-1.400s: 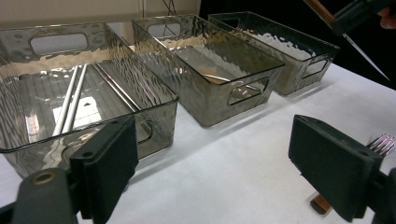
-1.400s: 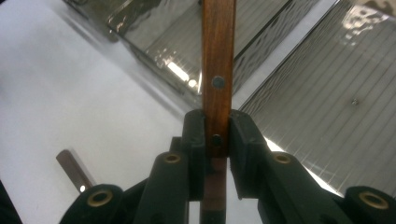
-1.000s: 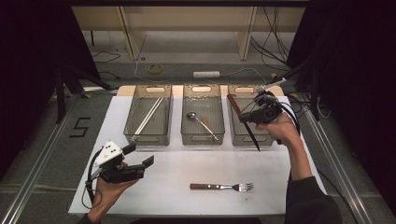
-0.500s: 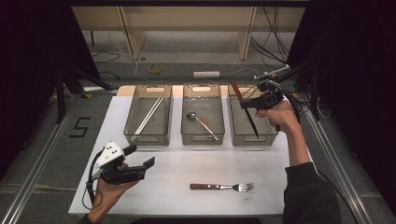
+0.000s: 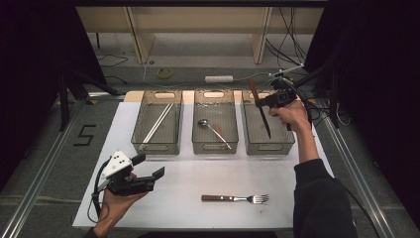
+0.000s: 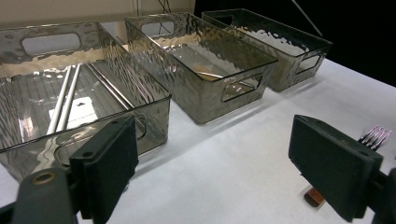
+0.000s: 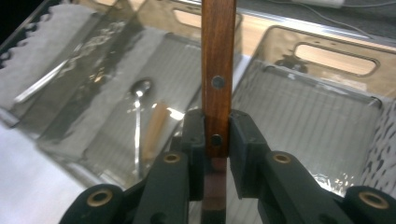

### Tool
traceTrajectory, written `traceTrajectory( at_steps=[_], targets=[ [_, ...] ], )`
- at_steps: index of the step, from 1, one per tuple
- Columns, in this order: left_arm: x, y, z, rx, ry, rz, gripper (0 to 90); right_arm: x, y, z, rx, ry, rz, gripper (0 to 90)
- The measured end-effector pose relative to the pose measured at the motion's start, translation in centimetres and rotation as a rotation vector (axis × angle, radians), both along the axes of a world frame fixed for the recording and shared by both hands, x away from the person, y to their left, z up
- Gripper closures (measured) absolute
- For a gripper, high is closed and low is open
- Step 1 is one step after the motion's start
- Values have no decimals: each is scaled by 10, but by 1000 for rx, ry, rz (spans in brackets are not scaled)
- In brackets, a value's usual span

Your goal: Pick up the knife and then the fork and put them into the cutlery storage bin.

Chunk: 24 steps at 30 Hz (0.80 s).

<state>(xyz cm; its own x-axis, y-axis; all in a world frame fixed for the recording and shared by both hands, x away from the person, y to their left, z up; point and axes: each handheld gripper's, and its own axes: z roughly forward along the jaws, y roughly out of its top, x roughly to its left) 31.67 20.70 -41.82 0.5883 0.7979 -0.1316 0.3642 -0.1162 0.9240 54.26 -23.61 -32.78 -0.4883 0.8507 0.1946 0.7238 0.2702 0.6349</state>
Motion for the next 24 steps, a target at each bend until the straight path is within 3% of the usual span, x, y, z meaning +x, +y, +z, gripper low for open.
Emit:
traceTrajectory(
  at_steps=[12,24],
  targets=[
    [0,1,0,-3,-2,1,153,16,5,-25,-8,-10,-90,781],
    [-1,1,0,-4,-2,2,153,22,4,-53,-36,23,-143,780]
  ],
)
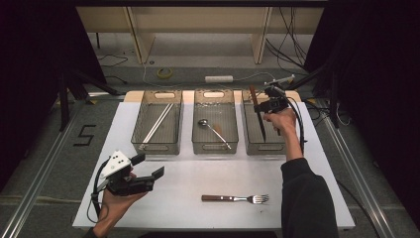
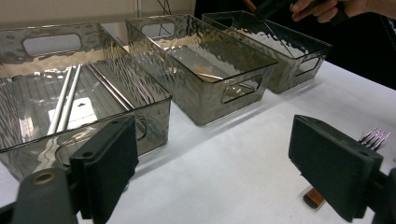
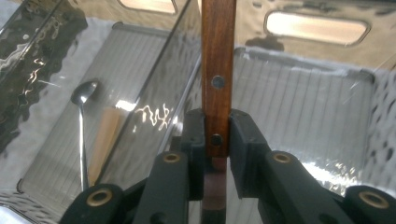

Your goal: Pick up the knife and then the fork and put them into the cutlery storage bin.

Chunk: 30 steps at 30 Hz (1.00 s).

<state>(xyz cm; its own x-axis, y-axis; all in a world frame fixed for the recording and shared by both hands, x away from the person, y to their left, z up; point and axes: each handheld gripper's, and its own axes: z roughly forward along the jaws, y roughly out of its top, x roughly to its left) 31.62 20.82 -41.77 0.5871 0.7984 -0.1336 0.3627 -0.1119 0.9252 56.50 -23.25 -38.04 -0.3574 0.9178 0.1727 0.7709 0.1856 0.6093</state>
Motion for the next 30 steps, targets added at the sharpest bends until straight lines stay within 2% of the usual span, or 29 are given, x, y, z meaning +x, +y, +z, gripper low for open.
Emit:
traceTrajectory(
  at_steps=[6,7,9,12,16,21,26,30],
  targets=[
    [0,0,0,-1,-1,0,153,0,-5,-14,-4,24,-25,766],
    [0,0,0,-1,-1,-1,153,0,-5,-16,-12,28,-23,741],
    [0,0,0,-1,0,-1,153,0,-5,-18,-9,47,-28,613],
    [0,0,0,1,-1,-1,153,-3,-3,-15,-48,25,-10,511],
    [1,0,0,-5,-1,4,153,-15,3,-1,-37,-22,87,443],
    [0,0,0,-4,-3,4,153,-41,15,19,-45,-81,217,362],
    [0,0,0,-4,-2,7,153,-72,27,32,-44,-112,347,332],
    [1,0,-1,-1,0,4,153,-95,31,40,-13,-132,407,323]
  ],
)
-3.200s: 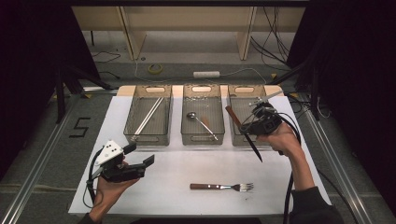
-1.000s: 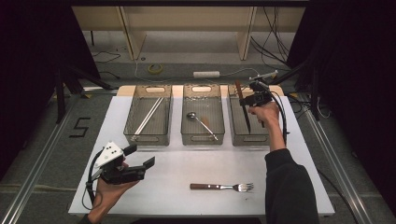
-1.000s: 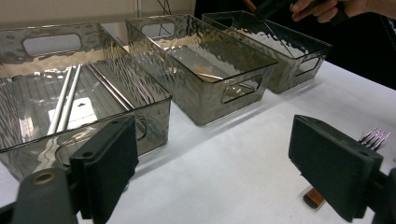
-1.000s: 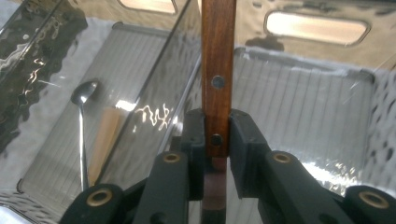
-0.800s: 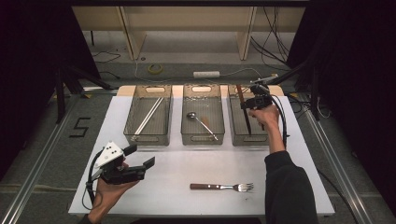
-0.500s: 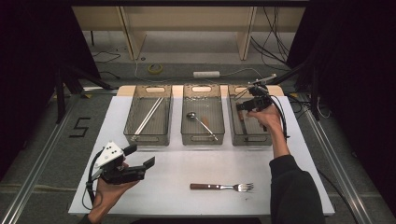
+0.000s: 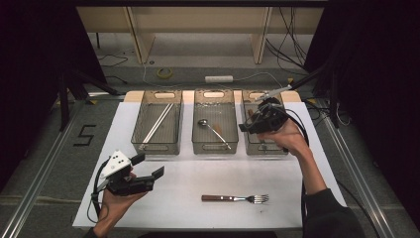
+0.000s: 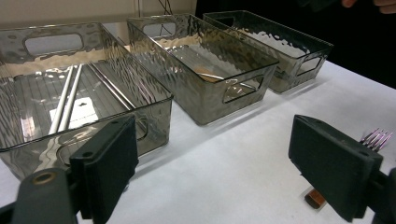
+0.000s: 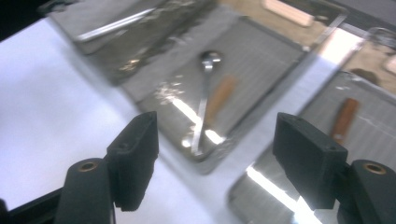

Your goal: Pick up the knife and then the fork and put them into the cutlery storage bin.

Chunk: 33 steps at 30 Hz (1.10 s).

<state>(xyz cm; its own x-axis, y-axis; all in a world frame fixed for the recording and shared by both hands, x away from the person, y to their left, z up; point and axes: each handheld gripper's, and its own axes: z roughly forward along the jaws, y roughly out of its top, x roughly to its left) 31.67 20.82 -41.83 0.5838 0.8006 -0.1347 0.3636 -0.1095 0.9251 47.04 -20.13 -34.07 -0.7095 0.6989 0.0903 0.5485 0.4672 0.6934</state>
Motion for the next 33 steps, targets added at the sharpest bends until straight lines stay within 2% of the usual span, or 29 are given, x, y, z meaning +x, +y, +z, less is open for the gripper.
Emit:
traceTrajectory(
  at_steps=[6,13,17,26,33],
  targets=[
    [0,0,0,-2,-1,3,153,-32,8,0,-22,-1,96,314],
    [0,0,0,-3,-3,3,153,-62,20,-13,-21,25,178,294],
    [-1,0,0,6,-3,-1,153,-71,27,-23,-61,42,222,293],
    [-1,-2,-1,8,-1,-7,153,-92,40,-49,-162,116,313,312],
    [0,-3,0,11,-2,-8,153,-101,51,-69,-240,165,348,335]
  ],
)
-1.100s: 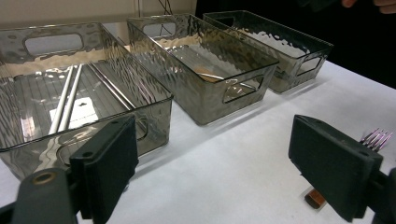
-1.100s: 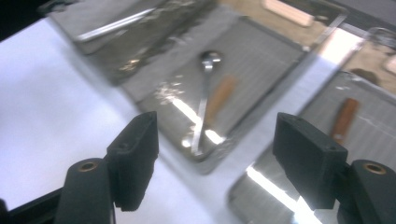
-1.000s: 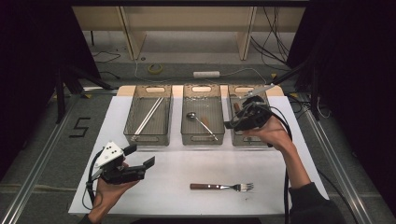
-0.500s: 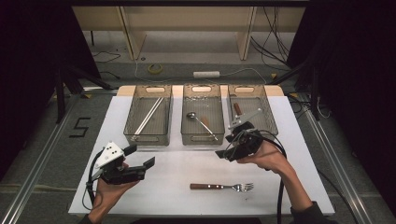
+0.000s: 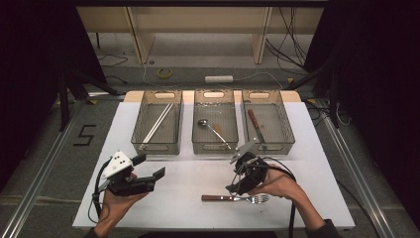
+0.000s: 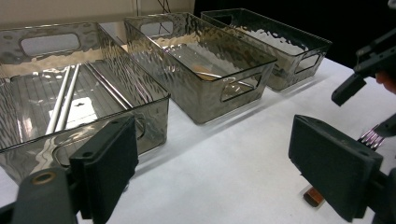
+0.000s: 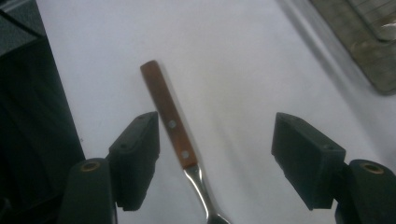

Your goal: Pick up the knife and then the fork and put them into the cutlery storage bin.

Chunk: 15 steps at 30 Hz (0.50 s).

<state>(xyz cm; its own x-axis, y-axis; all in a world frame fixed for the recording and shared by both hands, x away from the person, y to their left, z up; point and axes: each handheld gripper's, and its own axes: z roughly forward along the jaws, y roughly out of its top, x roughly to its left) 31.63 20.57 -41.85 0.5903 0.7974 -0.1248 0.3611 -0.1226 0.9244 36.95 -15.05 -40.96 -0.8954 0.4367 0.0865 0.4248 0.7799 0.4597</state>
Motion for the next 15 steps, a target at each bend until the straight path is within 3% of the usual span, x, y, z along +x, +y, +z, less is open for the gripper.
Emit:
traceTrajectory(
  at_steps=[15],
  targets=[
    [-1,0,0,-4,-6,-7,153,-12,15,-18,-81,22,51,330]
  ],
)
